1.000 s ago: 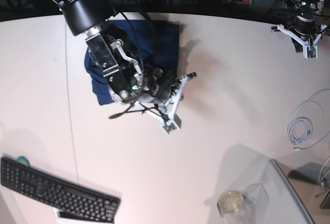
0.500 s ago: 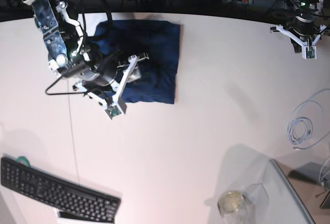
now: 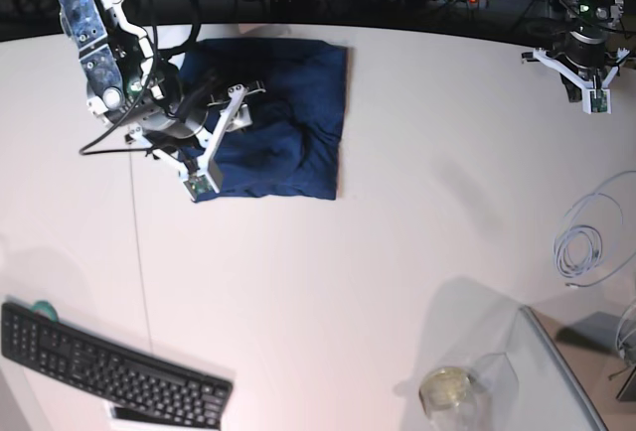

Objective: Layout the t-shirt on the table in an organized manner, then fold the t-shirt properly
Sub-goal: 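Press the folded shirt flat with the right gripper, then grasp the shirt's folded edge with the right gripper and lift it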

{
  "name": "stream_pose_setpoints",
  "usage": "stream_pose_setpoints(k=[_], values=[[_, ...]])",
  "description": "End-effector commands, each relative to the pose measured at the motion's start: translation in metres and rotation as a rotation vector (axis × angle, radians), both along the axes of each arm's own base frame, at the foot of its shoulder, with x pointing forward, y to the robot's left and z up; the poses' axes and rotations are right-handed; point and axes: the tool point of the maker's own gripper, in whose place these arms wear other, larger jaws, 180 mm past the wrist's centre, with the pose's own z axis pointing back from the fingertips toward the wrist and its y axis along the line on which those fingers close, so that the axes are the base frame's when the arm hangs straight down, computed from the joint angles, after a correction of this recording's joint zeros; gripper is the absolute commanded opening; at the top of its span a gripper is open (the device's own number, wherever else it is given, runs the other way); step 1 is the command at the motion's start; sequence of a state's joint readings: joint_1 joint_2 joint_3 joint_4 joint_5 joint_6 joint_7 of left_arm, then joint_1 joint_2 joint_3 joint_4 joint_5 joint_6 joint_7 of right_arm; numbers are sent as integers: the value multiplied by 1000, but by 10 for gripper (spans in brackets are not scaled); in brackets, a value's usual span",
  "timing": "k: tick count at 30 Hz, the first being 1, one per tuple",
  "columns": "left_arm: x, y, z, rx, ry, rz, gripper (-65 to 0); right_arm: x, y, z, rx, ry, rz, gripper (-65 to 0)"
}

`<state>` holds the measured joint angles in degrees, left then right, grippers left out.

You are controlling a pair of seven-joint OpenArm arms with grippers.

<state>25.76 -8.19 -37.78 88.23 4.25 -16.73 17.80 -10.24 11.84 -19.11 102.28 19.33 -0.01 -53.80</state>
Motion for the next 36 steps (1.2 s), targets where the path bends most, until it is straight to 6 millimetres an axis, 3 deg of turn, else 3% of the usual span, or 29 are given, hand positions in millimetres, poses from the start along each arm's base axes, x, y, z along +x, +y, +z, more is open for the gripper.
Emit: stream_pose_setpoints(k=[1, 5, 7, 9, 11, 18, 24, 31, 36], values=[[5, 7, 11, 26, -29, -8, -650, 6, 6, 8, 27, -29, 2, -281], [6, 7, 11, 26, -32, -8, -650, -2, 4, 0, 22, -3, -1, -309], [6, 7, 11, 26, -32, -8, -650, -2, 8, 2, 30, -5, 1, -419], [6, 7, 11, 26, -32, -8, -650, -7, 19, 5, 45, -8, 39, -576], [6, 7, 11, 26, -32, -8, -650, -13, 29, 5, 53, -2, 77, -650], [7, 6, 11, 25, -33, -10, -650, -35, 82, 19, 122, -16, 222, -630], [11, -10, 3, 3, -18, -52, -650, -57, 117, 26, 150, -18, 348, -632], [14, -13, 3, -1, -21, -60, -650, -53, 129, 43, 186, -78, 376, -632], [11, -17, -5, -17, -5, -58, -650, -47, 135, 18, 159, -53, 381, -632]])
